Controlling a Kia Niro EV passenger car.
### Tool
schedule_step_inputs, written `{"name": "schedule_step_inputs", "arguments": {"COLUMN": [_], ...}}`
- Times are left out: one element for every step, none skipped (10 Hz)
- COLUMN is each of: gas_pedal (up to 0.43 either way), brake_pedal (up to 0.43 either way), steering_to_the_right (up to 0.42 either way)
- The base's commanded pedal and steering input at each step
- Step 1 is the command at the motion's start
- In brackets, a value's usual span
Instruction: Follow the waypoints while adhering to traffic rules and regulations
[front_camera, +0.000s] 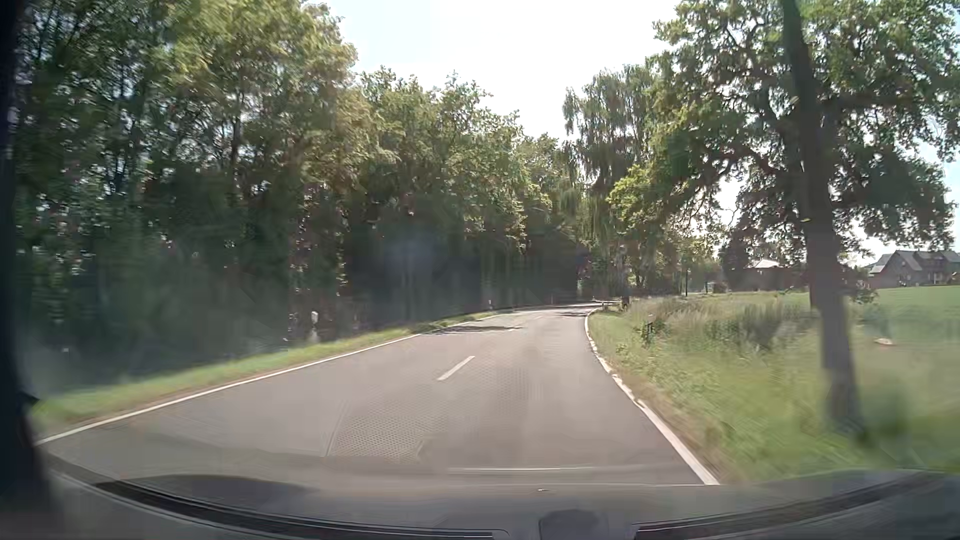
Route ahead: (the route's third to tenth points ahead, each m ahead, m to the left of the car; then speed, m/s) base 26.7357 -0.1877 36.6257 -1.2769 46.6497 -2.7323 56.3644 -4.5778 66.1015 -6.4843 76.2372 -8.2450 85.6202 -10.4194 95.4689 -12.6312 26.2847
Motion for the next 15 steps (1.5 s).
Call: {"name": "schedule_step_inputs", "arguments": {"gas_pedal": [0.220, 0.220, 0.220, 0.220, 0.220, 0.220, 0.209, 0.110, 0.000, 0.000, 0.000, 0.000, 0.000, 0.000, 0.000], "brake_pedal": [0.006, 0.006, 0.006, 0.006, 0.006, 0.006, 0.006, 0.006, 0.006, 0.006, 0.006, 0.006, 0.006, 0.006, 0.006], "steering_to_the_right": [0.023, 0.023, 0.023, 0.023, 0.024, 0.027, 0.028, 0.027, 0.026, 0.024, 0.020, 0.019, 0.020, 0.024, 0.026]}}
